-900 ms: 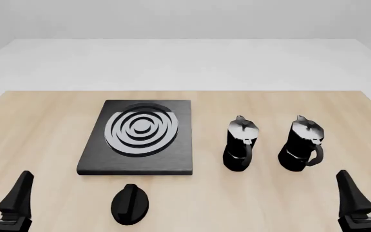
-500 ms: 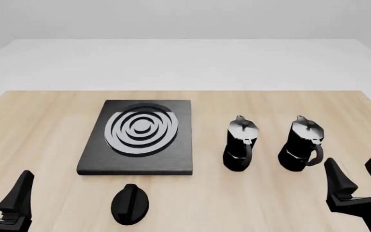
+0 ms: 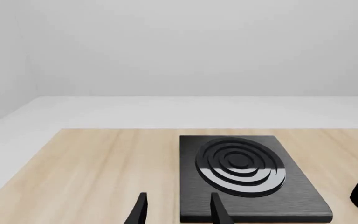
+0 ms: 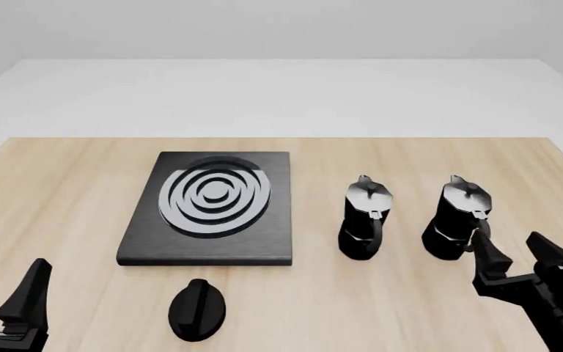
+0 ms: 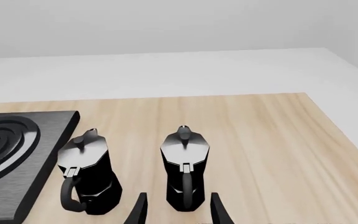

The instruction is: Put the right moka pot on the stove.

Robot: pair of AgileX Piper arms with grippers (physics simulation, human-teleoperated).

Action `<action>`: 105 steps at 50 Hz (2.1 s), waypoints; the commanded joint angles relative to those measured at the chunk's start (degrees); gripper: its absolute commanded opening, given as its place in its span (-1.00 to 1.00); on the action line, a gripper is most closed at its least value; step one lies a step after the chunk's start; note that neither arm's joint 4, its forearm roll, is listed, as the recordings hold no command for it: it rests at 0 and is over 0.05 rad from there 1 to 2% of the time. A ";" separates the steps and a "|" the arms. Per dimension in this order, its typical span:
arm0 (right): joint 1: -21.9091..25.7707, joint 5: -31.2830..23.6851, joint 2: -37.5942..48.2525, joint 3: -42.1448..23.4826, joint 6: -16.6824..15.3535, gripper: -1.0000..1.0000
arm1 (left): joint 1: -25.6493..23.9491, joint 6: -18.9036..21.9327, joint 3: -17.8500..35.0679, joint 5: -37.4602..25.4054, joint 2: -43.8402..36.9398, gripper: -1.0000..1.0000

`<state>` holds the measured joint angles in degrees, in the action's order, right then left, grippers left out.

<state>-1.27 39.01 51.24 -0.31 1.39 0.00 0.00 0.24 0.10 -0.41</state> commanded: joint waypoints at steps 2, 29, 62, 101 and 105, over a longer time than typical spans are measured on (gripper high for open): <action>-0.25 7.09 9.64 -0.40 0.01 1.00 | 0.00 0.00 0.00 0.00 0.00 1.00; 0.20 17.46 24.26 -2.53 0.30 1.00 | 0.00 0.00 0.00 0.00 0.00 1.00; -0.82 21.73 36.29 -7.02 -0.45 1.00 | 0.00 0.00 0.00 0.00 0.00 1.00; -0.01 17.23 31.93 -8.75 -2.83 -1.00 | 0.00 0.00 0.00 0.00 0.00 1.00; 0.23 12.53 25.97 -8.90 -3.04 -1.00 | 0.00 0.00 0.00 0.00 0.00 1.00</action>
<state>-1.76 57.80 86.78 -8.60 -0.92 0.00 0.00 0.24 0.10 -0.42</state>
